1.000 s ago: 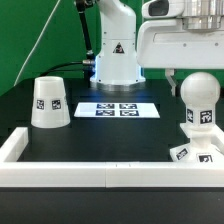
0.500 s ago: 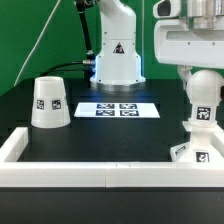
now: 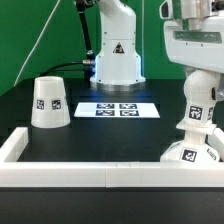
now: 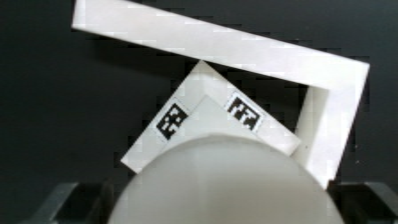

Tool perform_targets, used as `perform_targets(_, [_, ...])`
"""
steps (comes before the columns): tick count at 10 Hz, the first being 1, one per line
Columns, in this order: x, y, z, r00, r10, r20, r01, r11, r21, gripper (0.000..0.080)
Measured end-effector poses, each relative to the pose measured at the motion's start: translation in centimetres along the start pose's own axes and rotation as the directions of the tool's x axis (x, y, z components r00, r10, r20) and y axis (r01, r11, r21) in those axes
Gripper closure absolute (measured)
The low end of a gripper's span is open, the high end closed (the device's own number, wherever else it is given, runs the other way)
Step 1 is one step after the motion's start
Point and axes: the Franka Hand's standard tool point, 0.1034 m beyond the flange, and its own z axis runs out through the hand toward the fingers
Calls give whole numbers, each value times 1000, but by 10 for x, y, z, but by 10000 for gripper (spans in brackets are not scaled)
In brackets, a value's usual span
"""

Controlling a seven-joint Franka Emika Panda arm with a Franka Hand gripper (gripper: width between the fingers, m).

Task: Assemble lamp

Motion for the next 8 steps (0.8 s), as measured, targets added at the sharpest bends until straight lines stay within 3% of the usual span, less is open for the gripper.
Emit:
perform_targets(1, [0,0,1,1000,-12,0,12,1000,-1,220])
perform_targets(2, [-1,0,1,1000,-14,1,14,1000,-2,122])
perform_targets(5, [-3,1,2,999,-45,0,45,999,-5,104])
perform_targets(8, [-19,18,7,951,-310,-4,309,948,-76,101])
